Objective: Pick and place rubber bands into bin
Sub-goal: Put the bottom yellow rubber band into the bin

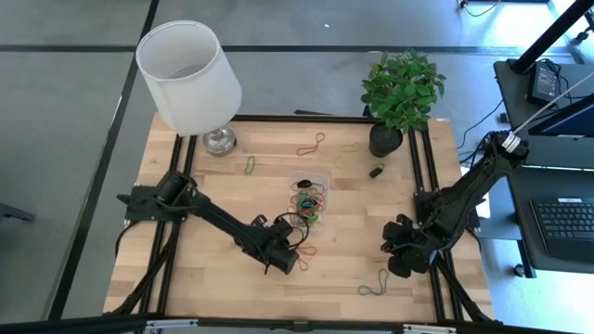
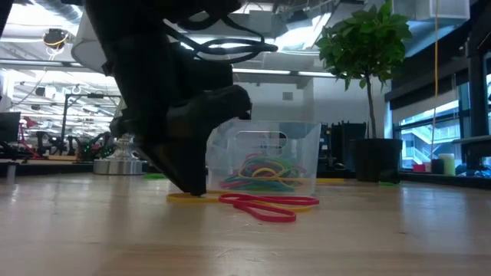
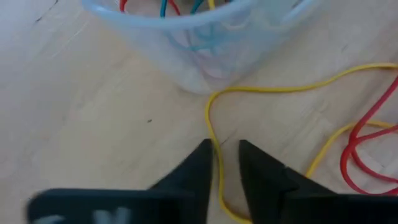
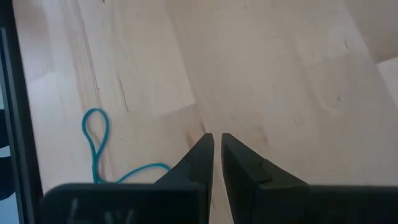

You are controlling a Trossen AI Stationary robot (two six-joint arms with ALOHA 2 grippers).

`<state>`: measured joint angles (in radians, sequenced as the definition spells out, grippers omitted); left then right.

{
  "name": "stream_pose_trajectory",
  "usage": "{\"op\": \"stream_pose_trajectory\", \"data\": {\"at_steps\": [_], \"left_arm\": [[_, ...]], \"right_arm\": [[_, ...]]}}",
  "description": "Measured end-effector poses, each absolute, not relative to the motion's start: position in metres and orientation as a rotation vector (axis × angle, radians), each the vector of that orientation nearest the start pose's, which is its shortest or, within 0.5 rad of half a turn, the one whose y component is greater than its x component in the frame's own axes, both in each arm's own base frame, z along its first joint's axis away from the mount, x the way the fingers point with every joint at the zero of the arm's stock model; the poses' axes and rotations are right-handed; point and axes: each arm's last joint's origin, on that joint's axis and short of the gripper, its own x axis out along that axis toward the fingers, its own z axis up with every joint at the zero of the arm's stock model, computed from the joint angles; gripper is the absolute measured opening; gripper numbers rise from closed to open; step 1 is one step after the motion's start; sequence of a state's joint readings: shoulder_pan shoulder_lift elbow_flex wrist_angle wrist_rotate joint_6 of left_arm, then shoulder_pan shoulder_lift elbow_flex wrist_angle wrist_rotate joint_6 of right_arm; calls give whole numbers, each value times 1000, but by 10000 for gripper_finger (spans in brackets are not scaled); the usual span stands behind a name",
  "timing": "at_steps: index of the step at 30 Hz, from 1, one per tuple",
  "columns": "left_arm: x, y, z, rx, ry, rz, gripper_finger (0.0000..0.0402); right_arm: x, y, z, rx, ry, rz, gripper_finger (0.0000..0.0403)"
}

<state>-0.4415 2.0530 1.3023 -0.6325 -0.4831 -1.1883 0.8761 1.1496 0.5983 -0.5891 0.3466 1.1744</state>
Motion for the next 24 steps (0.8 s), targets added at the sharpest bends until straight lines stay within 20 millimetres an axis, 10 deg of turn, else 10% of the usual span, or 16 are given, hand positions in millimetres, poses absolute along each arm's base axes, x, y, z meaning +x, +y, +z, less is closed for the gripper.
{"op": "stream_pose_trajectory", "data": {"at_steps": [8,24], "left_arm": [[343,-175,141,-459,1036,609,2],[345,-202,256,-245,1011,562,2]], "right_arm": [[130,141,181,405,1032,-128,36],[131,140,181,388,1014,-144,36]]}}
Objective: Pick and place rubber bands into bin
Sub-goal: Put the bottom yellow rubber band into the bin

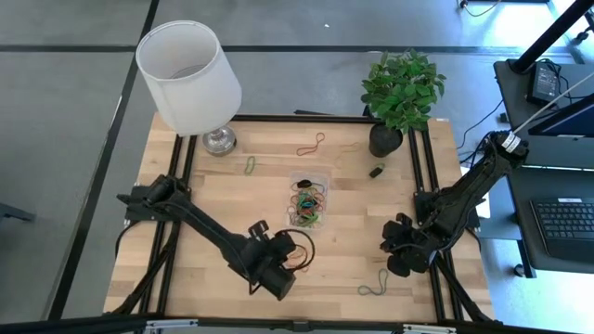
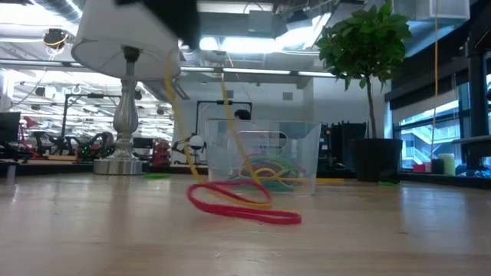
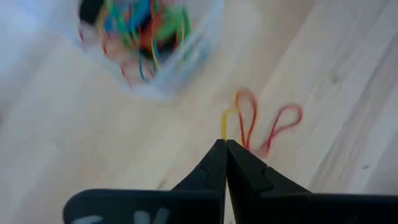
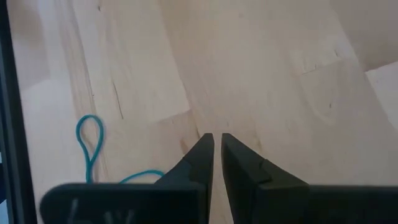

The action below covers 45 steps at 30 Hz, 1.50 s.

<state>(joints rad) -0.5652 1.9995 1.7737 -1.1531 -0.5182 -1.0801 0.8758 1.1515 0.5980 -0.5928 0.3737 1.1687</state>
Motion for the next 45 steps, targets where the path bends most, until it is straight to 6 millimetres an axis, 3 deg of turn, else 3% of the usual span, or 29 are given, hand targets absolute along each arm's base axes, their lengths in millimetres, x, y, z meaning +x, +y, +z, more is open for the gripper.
{"op": "stream_pose_trajectory", "data": {"at_steps": [7,12,20,28,32,39,45], "left_arm": [[360,-180,308,-118,934,530,2],[374,-153,333,-24,885,520,1],[391,-105,339,58,919,551,1],[406,-71,332,37,970,551,2],[414,-61,317,5,1005,538,2],[422,-57,268,-34,1092,487,3],[429,-61,248,-102,1028,471,14]], "right_arm": [[131,141,181,394,1008,-142,36],[133,143,182,417,992,-130,36],[136,144,184,436,927,-133,36],[136,144,185,436,924,-135,36],[136,144,184,434,924,-134,36],[137,145,182,425,931,-140,36],[138,147,180,424,934,-142,36]]}}
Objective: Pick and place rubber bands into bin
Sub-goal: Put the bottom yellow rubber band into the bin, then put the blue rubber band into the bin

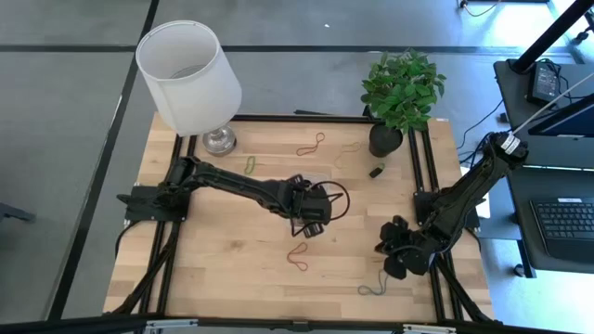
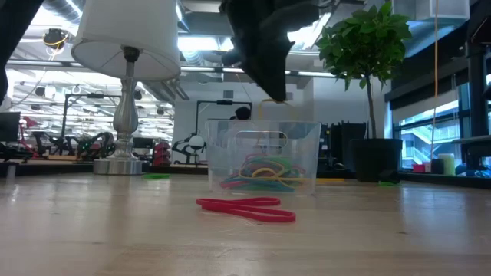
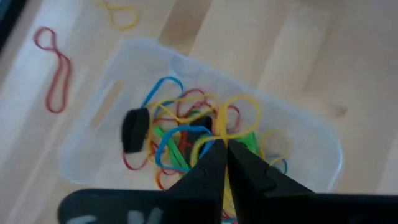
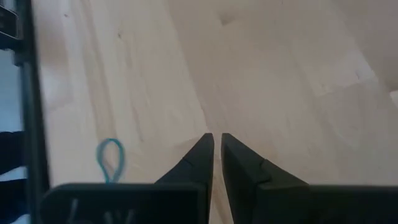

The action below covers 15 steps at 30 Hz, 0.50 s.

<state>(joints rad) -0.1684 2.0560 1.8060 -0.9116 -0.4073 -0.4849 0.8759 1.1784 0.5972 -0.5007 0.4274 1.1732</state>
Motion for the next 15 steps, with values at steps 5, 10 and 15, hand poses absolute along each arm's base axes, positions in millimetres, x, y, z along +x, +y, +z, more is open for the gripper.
{"op": "stream_pose_trajectory", "data": {"at_steps": [5,10,15], "left_arm": [[429,-62,247,-113,1029,457,56],[427,-62,250,-113,1032,456,115],[413,-59,265,-78,1069,461,147]], "right_arm": [[140,149,181,444,917,-125,36],[140,149,182,446,916,-123,36],[140,149,182,451,916,-118,30]]}}
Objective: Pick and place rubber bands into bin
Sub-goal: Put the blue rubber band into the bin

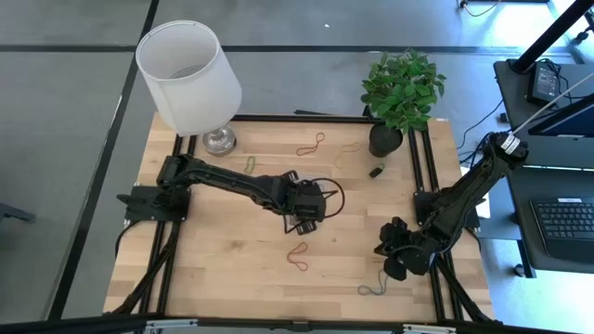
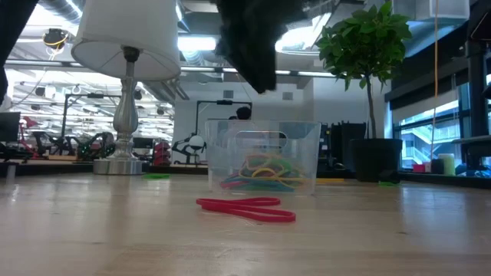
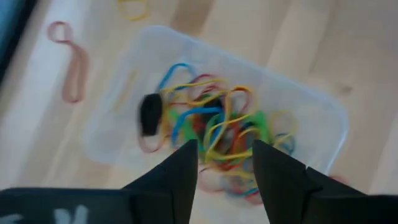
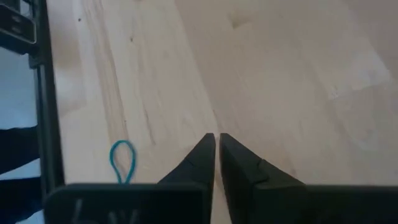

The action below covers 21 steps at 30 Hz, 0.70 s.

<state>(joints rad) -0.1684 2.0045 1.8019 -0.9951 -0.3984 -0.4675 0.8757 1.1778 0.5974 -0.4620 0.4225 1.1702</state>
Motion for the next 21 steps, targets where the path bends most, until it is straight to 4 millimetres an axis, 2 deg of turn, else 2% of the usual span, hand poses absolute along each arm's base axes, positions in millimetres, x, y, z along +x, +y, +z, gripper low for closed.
{"op": "stream_pose_trajectory", "data": {"at_steps": [4,7,13,16,21], "left_arm": [[395,-63,282,33,1092,484,141],[384,-71,286,97,1135,431,116],[348,-78,262,166,1187,356,16],[323,-75,252,107,1154,291,5],[280,-68,239,-27,979,147,2]], "right_arm": [[143,155,193,468,959,-80,6],[148,162,207,425,990,-106,4],[170,191,243,248,1072,-107,2],[180,211,251,159,1159,-57,2],[194,239,242,70,1306,18,10]]}}
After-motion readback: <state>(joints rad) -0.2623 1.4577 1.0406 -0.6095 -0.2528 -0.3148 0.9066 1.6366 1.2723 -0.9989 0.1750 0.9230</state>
